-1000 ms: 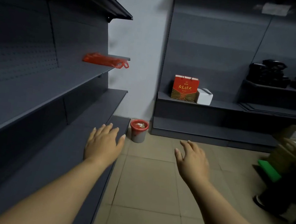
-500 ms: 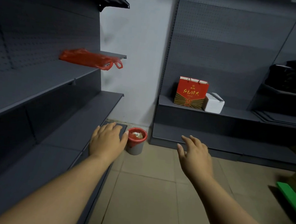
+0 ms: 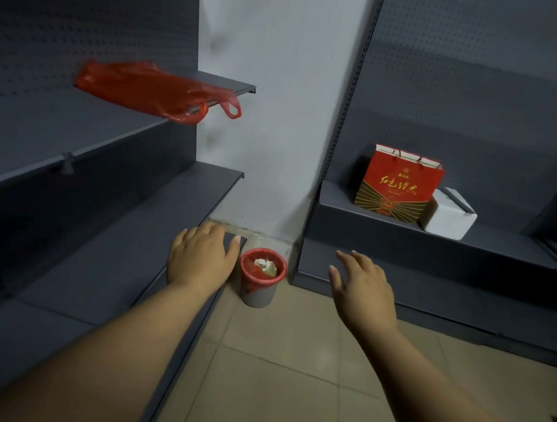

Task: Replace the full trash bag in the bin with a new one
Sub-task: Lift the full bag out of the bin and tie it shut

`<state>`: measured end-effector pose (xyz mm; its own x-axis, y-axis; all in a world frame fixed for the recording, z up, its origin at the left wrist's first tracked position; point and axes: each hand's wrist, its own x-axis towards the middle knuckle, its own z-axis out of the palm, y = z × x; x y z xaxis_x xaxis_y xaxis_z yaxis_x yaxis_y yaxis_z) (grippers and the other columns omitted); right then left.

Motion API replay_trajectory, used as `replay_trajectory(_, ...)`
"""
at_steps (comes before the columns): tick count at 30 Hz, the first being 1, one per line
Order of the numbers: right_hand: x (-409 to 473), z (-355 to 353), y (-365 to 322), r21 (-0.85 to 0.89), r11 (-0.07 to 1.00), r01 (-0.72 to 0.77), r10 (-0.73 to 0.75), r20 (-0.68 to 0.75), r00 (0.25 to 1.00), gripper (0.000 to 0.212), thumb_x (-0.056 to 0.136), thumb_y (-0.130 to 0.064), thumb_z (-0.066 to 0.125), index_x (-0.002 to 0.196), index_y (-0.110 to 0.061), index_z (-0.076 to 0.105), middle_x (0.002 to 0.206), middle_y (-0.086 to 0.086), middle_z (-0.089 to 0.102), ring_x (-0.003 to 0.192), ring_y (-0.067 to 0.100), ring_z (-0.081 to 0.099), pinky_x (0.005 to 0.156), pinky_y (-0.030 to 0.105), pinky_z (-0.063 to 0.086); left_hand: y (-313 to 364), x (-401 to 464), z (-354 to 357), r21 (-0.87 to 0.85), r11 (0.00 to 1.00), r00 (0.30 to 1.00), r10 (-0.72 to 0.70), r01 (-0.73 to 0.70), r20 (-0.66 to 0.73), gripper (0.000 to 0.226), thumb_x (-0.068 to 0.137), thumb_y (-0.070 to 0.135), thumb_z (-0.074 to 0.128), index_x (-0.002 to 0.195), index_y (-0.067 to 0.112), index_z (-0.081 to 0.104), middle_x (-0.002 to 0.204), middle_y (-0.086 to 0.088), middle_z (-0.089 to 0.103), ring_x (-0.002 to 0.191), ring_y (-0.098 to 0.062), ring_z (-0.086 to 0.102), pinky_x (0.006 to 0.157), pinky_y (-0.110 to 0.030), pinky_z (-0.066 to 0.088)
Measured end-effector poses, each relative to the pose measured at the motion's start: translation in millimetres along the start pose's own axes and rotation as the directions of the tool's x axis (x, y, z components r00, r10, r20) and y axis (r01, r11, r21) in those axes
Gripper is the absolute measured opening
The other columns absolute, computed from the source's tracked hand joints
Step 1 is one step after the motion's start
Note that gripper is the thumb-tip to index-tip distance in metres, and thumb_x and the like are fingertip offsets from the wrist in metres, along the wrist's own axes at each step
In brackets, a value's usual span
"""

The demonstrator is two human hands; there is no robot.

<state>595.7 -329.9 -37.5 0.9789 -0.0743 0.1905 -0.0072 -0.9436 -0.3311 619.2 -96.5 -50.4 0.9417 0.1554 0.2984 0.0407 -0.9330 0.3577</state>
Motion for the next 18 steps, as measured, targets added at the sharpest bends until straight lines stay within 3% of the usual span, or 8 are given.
replay_trajectory(7, 163, 53, -5, 0.002, 1.000, 0.017, -0.017, -0.022, 1.000, 0.047, 0.098, -0.042, 0.035, 0.142, -0.025, 0.037, 0.151, 0.001, 0.036, 0.139, 0.021, 0.032, 0.111, 0.039, 0.031, -10, 157, 64, -0.017, 1.000, 1.000, 0.003, -0.003, -0.026, 0.038, 0.093, 0.038, 0.037, 0.113, 0.013, 0.058, 0.117, -0.008, 0.063, 0.110, -0.028, 0.055, 0.106, -0.041, 0.030)
replay_trajectory(18, 353, 119, 24, 0.016, 1.000, -0.018, 0.018, 0.031, 0.999, 0.046, 0.098, -0.042, 0.034, 0.140, -0.026, 0.040, 0.149, 0.001, 0.039, 0.137, 0.021, 0.035, 0.111, 0.040, 0.032, 8, 334, 171, -0.047, 0.999, 0.999, -0.010, 0.013, 0.052, 0.039, 0.093, 0.033, 0.039, 0.123, 0.013, 0.053, 0.125, -0.010, 0.060, 0.115, -0.030, 0.053, 0.103, -0.041, 0.033)
